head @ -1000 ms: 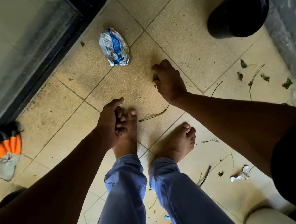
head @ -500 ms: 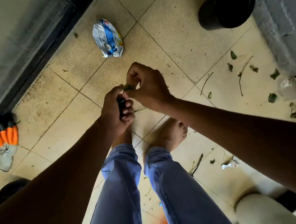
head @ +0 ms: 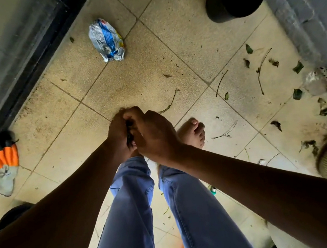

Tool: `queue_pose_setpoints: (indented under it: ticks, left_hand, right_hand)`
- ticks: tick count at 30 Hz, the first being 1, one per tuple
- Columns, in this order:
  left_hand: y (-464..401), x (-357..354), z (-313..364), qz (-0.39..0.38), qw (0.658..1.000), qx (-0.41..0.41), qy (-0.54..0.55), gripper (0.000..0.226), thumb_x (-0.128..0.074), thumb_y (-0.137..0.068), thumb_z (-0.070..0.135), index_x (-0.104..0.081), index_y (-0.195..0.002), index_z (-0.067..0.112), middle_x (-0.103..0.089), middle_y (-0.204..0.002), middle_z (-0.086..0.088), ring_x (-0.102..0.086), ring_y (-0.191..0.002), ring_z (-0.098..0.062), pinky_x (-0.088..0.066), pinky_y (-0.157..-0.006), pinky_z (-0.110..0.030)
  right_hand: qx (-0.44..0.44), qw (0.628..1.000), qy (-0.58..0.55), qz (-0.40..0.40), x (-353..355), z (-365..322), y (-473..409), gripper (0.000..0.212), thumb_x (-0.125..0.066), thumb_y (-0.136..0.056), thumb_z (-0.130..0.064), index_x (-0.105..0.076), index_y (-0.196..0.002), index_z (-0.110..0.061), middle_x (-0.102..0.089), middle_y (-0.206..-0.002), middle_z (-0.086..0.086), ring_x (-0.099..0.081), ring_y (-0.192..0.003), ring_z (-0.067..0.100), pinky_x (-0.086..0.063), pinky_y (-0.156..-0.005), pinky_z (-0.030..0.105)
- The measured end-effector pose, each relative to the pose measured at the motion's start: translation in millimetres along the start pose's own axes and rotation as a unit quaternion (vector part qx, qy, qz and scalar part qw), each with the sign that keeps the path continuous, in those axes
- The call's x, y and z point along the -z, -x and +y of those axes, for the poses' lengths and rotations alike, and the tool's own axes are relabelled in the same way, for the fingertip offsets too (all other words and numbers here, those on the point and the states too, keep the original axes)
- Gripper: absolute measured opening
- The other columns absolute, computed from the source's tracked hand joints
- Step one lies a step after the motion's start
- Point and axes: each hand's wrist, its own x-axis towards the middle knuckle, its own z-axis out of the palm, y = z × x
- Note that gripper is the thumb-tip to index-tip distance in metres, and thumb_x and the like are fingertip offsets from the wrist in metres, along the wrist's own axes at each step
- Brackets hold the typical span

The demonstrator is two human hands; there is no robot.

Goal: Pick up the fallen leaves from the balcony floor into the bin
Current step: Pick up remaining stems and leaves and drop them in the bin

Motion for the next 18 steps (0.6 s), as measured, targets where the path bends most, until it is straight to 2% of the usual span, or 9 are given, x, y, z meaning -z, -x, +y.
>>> queue_pose_setpoints:
  ticks: [3, 6, 8, 10, 11, 13, 14, 16, 18]
  left_hand:
    - [4, 2, -1, -0.003, 0.999, 0.042, -0.032, 0.041, -0.046, -0.101, 0.060, -0.047, -0.076, 0.027, -0.042, -0.049, 0.006, -0.035, -0.033, -0.006, -0.028, -0.035, -0.013]
    - [8, -6, 2, -0.037, 0.997, 0.050, -0.038, 0.040, -0.045, -0.106, 0.039, -0.042, -0.070, 0.022, -0.044, -0.041, 0.008, -0.033, -0.028, 0.000, -0.023, -0.029, -0.010]
    - [4, -8, 9, -0.043, 0.995, 0.051, -0.068, 0.030, -0.048, -0.105, 0.028, -0.046, -0.077, 0.018, -0.042, -0.048, 0.007, -0.032, -0.028, 0.000, -0.021, -0.028, -0.010]
    - [2, -11, 15, -0.023, 0.993, 0.031, -0.107, 0.019, -0.051, -0.104, 0.027, -0.048, -0.087, 0.020, -0.041, -0.059, 0.004, -0.033, -0.030, -0.001, -0.020, -0.030, -0.009]
    - [1, -12, 17, -0.011, 0.993, 0.020, -0.117, 0.021, -0.052, -0.104, 0.028, -0.047, -0.085, 0.022, -0.041, -0.060, 0.004, -0.033, -0.030, -0.001, -0.019, -0.032, -0.008]
    - [2, -13, 19, 0.026, 0.988, 0.002, -0.153, 0.033, -0.055, -0.103, 0.033, -0.047, -0.073, 0.021, -0.043, -0.051, 0.004, -0.030, -0.030, -0.004, -0.018, -0.035, -0.009]
    - [3, -11, 19, 0.050, 0.983, -0.003, -0.176, 0.039, -0.057, -0.101, 0.036, -0.047, -0.067, 0.020, -0.042, -0.048, 0.005, -0.029, -0.031, -0.005, -0.018, -0.037, -0.010]
    - [4, -2, 20, 0.092, 0.975, -0.013, -0.204, 0.046, -0.060, -0.098, 0.044, -0.048, -0.061, 0.021, -0.041, -0.049, 0.004, -0.029, -0.032, -0.008, -0.020, -0.039, -0.011]
    - [6, 14, 21, 0.103, 0.973, -0.018, -0.206, 0.047, -0.063, -0.095, 0.052, -0.049, -0.063, 0.021, -0.041, -0.051, 0.004, -0.030, -0.032, -0.008, -0.021, -0.037, -0.012]
  right_hand:
    - [-0.061, 0.998, -0.025, -0.013, -1, -4, 4, 0.033, -0.067, -0.081, -0.018, -0.061, -0.113, -0.019, -0.071, -0.085, 0.005, -0.068, -0.079, 0.030, -0.054, -0.067, 0.042]
    - [-0.207, 0.969, -0.127, 0.045, -1, -1, 4, 0.034, -0.077, -0.073, -0.024, -0.060, -0.101, -0.029, -0.073, -0.084, -0.009, -0.070, -0.079, 0.012, -0.056, -0.070, 0.036]
    - [-0.244, 0.955, -0.151, 0.071, 0, 7, 1, 0.038, -0.083, -0.066, -0.027, -0.059, -0.095, -0.028, -0.067, -0.085, -0.012, -0.063, -0.077, 0.003, -0.053, -0.069, 0.032]
    - [-0.267, 0.944, -0.193, 0.026, 4, 21, -4, 0.043, -0.091, -0.062, -0.029, -0.062, -0.094, -0.027, -0.064, -0.084, -0.013, -0.059, -0.073, -0.005, -0.048, -0.067, 0.024]
    - [-0.275, 0.931, -0.241, -0.012, 5, 30, -7, 0.044, -0.094, -0.063, -0.027, -0.065, -0.096, -0.025, -0.066, -0.082, -0.013, -0.059, -0.071, -0.008, -0.047, -0.066, 0.020]
    - [-0.274, 0.905, -0.317, -0.071, 3, 55, -13, 0.045, -0.093, -0.068, -0.016, -0.068, -0.106, -0.014, -0.069, -0.084, -0.010, -0.063, -0.073, -0.007, -0.049, -0.066, 0.016]
    - [-0.272, 0.905, -0.318, -0.074, 0, 70, -16, 0.045, -0.091, -0.071, -0.010, -0.068, -0.109, -0.010, -0.070, -0.087, -0.007, -0.065, -0.076, -0.003, -0.051, -0.066, 0.016]
    - [-0.260, 0.941, -0.215, -0.034, -8, 100, -25, 0.042, -0.087, -0.072, -0.009, -0.068, -0.109, -0.016, -0.069, -0.093, -0.005, -0.066, -0.082, 0.006, -0.055, -0.072, 0.027]
    - [-0.204, 0.979, 0.022, -0.010, -15, 126, -30, 0.041, -0.080, -0.074, -0.012, -0.065, -0.110, -0.028, -0.064, -0.104, -0.003, -0.063, -0.093, 0.015, -0.056, -0.078, 0.035]
